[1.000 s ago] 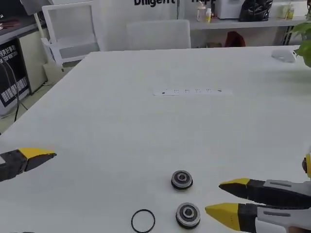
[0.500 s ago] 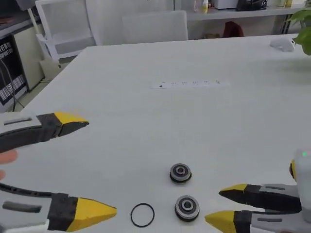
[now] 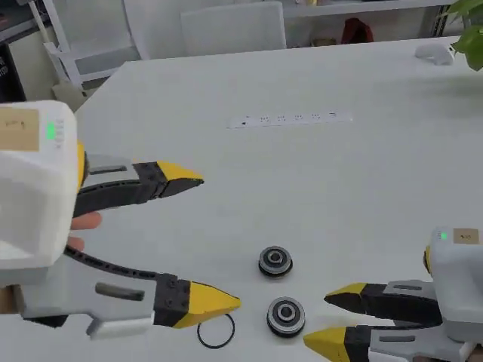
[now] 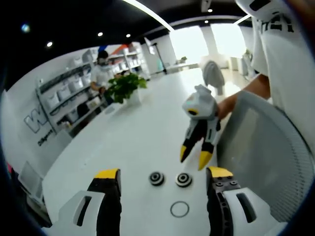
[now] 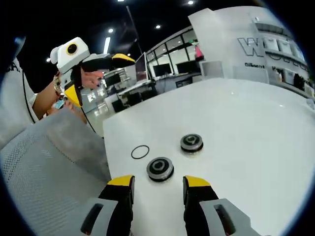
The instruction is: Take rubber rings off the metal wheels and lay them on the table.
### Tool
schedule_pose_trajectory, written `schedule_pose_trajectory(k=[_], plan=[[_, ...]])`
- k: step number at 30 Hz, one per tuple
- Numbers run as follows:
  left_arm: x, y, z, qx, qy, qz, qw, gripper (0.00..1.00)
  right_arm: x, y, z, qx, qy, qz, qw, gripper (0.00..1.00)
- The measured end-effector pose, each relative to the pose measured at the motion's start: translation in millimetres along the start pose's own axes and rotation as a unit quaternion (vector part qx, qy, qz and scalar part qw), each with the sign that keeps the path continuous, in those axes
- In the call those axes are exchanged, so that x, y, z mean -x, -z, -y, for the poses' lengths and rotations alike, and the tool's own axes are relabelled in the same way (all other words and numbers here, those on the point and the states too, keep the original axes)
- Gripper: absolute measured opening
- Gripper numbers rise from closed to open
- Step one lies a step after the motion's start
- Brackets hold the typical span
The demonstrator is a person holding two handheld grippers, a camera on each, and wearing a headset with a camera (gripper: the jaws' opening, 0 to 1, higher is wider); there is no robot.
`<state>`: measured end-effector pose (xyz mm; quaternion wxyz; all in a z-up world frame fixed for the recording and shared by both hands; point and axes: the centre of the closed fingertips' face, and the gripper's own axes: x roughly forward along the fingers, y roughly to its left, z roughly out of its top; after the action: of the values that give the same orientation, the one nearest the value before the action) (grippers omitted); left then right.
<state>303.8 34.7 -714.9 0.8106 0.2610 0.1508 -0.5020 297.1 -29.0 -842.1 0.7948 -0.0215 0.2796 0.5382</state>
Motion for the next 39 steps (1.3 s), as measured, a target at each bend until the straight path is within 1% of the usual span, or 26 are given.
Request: schedule_pose_trajectory(k=[3,5,8,11,14,16,17,19,20,21,22,24,26,28,34,36,39], plan=[[-14.4,2.1,2.7,0.001,0.011,0.002,0.9999,0.69,-1.3,1.4,0.4,0.003,-0.002,-0.006,1.0,0.37],[-21.3,3.6,2.4,0.001,0.014,0.003,0.9999,0.68,-2.2,2.3,1.7,0.004,-0.002,-0.009,1.0,0.37],[-32.9,3.7,0.8,0.012,0.018,0.011,0.9997,0.66,-3.8,2.8,2.8,0.005,-0.003,-0.011,0.9999,0.37],[-43.2,7.7,1.8,0.015,0.024,0.009,0.9996,0.6,-5.2,3.0,2.9,0.005,-0.005,-0.014,0.9999,0.37],[-54.1,13.2,5.5,0.021,0.034,0.009,0.9992,0.58,-6.8,3.3,3.5,0.006,-0.007,-0.016,0.9998,0.37],[-61.6,18.6,8.4,0.025,0.039,0.01,0.9989,0.56,-7.8,3.3,3.9,0.005,-0.008,-0.017,0.9998,0.37],[-67.0,24.1,9.9,0.024,0.042,0.009,0.9988,0.54,-8.3,3.4,4.2,0.005,-0.008,-0.017,0.9998,0.37],[-74.2,33.2,12.2,0.036,0.043,0.002,0.9984,0.52,-9.6,3.5,4.1,0.004,-0.01,-0.017,0.9998,0.37],[-78.7,38.1,14.7,0.041,0.047,0.0,0.9981,0.51,-10.4,3.7,3.8,0.005,-0.011,-0.019,0.9998,0.36],[-81.5,40.6,16.8,0.044,0.05,0.0,0.9978,0.5,-10.9,4.1,3.7,0.005,-0.011,-0.02,0.9997,0.36],[-84.8,45.1,21.1,0.046,0.058,-0.005,0.9973,0.49,-11.4,4.5,3.5,0.006,-0.012,-0.021,0.9997,0.36],[-89.2,55.8,31.2,0.053,0.081,-0.025,0.995,0.47,-12.0,4.9,3.5,0.005,-0.012,-0.021,0.9997,0.36],[-92.6,58.7,32.5,0.049,0.081,-0.026,0.9952,0.46,-12.6,5.3,3.8,0.004,-0.013,-0.021,0.9997,0.36],[-97.7,63.6,36.7,0.048,0.086,-0.031,0.9946,0.45,-13.2,5.5,3.6,0.003,-0.013,-0.022,0.9997,0.36],[-104.1,71.7,37.9,0.059,0.084,-0.034,0.9942,0.37,-15.2,6.5,3.3,0.007,-0.013,-0.025,0.9996,0.35],[-104.7,76.6,38.5,0.066,0.084,-0.041,0.9935,0.34,-16.1,7.8,3.9,0.008,-0.012,-0.027,0.9995,0.34],[-106.1,82.9,38.9,0.068,0.081,-0.049,0.9932,0.25,-18.3,10.4,3.2,0.005,-0.014,-0.03,0.9994,0.34]])
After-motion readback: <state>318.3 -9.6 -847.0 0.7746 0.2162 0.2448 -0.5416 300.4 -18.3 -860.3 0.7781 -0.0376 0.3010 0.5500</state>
